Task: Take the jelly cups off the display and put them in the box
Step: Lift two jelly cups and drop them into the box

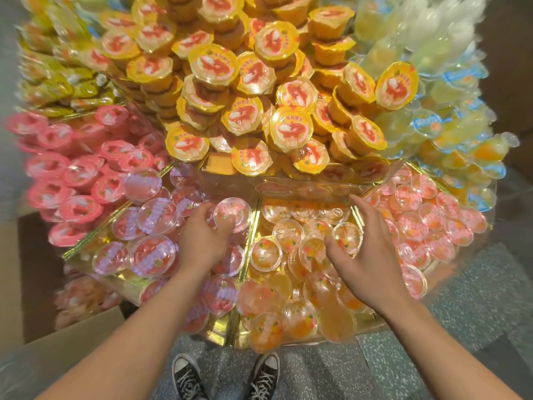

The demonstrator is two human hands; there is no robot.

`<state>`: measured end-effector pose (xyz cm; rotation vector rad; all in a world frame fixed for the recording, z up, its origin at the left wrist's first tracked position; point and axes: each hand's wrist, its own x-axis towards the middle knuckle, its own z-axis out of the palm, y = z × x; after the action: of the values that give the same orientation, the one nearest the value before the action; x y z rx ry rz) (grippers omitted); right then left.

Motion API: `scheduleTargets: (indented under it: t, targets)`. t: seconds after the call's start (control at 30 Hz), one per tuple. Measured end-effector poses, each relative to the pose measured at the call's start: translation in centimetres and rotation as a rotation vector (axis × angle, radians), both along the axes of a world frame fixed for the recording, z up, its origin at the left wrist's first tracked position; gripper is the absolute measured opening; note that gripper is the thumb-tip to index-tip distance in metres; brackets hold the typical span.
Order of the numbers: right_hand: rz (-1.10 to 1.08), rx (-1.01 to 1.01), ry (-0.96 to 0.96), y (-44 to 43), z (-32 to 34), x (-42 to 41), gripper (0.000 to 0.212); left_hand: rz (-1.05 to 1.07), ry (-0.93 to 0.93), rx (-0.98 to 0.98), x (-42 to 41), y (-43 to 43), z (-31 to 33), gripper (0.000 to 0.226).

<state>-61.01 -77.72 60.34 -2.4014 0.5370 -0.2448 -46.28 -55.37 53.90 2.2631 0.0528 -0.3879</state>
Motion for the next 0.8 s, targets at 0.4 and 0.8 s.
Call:
scheduleTargets:
  t: [0.4,0.8]
  targets:
    - [0.414,-0.211,0.248,7.1,3.4,1.2,0.084,-0.408,-0.096,0.289,-5.1,7.9,6.4,0.08]
    - [0.499,-0.377,0.427,21.0,8.3,4.7,0.105,-0.553,-0.226,0.579,-4.8,21.7,14.5,0.091]
